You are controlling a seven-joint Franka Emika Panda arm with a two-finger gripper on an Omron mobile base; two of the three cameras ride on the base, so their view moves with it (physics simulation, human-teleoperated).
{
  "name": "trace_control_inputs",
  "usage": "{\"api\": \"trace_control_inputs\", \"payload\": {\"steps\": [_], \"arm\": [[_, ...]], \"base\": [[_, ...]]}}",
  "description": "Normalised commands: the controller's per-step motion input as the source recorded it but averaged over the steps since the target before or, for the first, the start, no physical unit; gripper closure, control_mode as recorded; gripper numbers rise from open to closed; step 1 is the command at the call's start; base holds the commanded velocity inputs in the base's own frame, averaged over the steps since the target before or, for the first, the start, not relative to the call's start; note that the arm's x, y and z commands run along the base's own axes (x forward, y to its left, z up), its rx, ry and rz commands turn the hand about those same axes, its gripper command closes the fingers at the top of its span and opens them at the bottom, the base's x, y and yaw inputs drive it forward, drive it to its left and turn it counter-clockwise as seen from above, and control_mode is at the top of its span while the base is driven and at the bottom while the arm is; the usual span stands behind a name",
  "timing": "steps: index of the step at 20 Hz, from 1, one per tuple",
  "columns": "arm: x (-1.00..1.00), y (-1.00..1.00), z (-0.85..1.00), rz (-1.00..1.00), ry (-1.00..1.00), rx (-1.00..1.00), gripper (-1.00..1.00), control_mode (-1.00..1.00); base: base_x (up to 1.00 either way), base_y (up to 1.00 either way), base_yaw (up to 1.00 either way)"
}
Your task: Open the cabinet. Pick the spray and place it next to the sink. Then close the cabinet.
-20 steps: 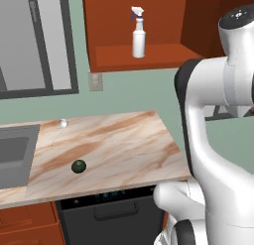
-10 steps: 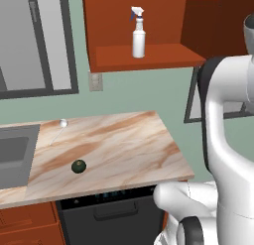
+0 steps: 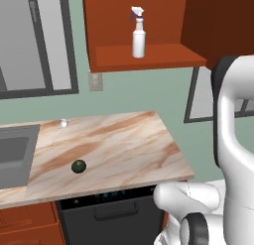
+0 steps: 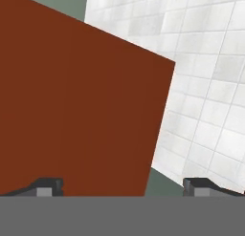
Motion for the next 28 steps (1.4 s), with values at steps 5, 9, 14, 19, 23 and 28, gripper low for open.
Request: {"api": "trace_control_inputs", "payload": {"steps": [5,9,14,19,23,28], "arm": [[0.08,-0.38,0.00,0.00,0.02,0.00,-1.00,-1.00],[0.06,-0.36,0.00,0.00,0.01,0.00,-1.00,-1.00],[0.01,-0.20,0.00,0.04,0.02,0.00,-1.00,-1.00],[-0.03,0.16,0.15,0.23,0.15,-0.11,-1.00,-1.00],[-0.12,0.35,0.24,0.30,0.19,-0.22,-1.00,-1.00],[-0.20,0.42,0.20,0.31,0.17,-0.27,-1.00,-1.00]], "base": [[0.00,0.00,0.00],[0.00,0.00,0.00],[0.00,0.00,0.00],[0.00,0.00,0.00],[0.00,0.00,0.00],[0.00,0.00,0.00]]}}
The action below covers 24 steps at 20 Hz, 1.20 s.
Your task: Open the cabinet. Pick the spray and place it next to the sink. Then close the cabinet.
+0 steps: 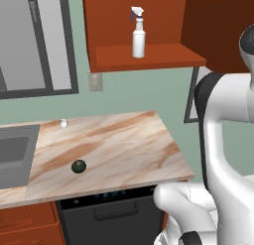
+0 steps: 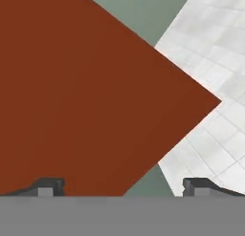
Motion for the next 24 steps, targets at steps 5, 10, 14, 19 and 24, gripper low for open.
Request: {"api": "trace_control_inputs", "payload": {"steps": [5,10,14,19,24], "arm": [[-0.16,0.51,0.11,0.33,0.18,-0.29,-1.00,-1.00],[-0.12,0.47,0.13,0.35,0.23,-0.27,-1.00,-1.00],[-0.05,0.44,0.17,0.36,0.24,-0.25,-1.00,-1.00],[0.00,0.39,0.19,0.34,0.27,-0.23,-1.00,-1.00],[0.00,0.38,0.17,0.34,0.25,-0.23,-1.00,-1.00]], "base": [[0.00,0.00,0.00],[0.00,0.00,0.00],[0.00,0.00,0.00],[0.00,0.00,0.00],[0.00,0.00,0.00]]}}
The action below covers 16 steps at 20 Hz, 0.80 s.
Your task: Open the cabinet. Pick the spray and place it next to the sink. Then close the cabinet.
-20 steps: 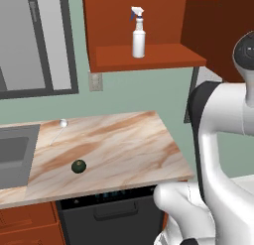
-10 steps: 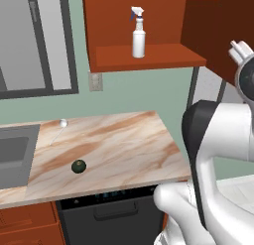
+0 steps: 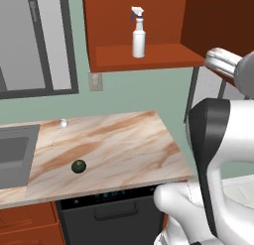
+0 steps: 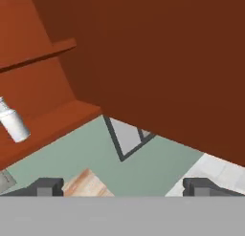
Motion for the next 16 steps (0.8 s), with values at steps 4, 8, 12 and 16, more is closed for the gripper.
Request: {"api": "trace_control_inputs", "payload": {"steps": [4,8,12,16], "arm": [[0.13,0.27,0.17,0.29,0.17,-0.19,-1.00,-1.00],[0.28,0.21,0.10,0.25,0.11,-0.14,-1.00,-1.00],[0.34,0.21,0.01,0.24,0.10,-0.08,-1.00,-1.00],[0.37,0.12,-0.05,0.21,0.00,-0.01,-1.00,-1.00]], "base": [[0.00,0.00,0.00],[0.00,0.00,0.00],[0.00,0.00,0.00],[0.00,0.00,0.00]]}}
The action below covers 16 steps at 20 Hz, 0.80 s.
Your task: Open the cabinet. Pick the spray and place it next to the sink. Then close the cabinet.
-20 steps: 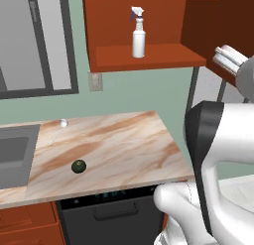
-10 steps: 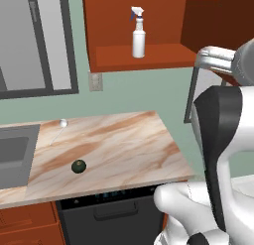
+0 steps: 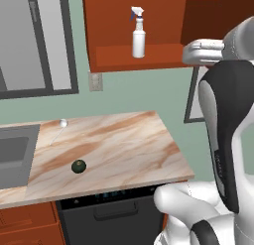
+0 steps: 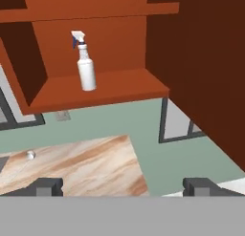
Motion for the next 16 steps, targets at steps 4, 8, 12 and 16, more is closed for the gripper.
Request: {"api": "trace_control_inputs", "payload": {"steps": [4,8,12,16], "arm": [[0.43,0.06,-0.12,0.19,-0.03,0.00,-1.00,-1.00],[0.47,0.04,-0.04,0.15,-0.05,0.00,-1.00,-1.00],[0.46,0.05,0.00,0.12,-0.02,0.00,-1.00,-1.00],[0.34,0.07,-0.07,0.08,-0.05,0.00,-1.00,-1.00]], "base": [[0.00,0.00,0.00],[0.00,0.00,0.00],[0.00,0.00,0.00],[0.00,0.00,0.00]]}}
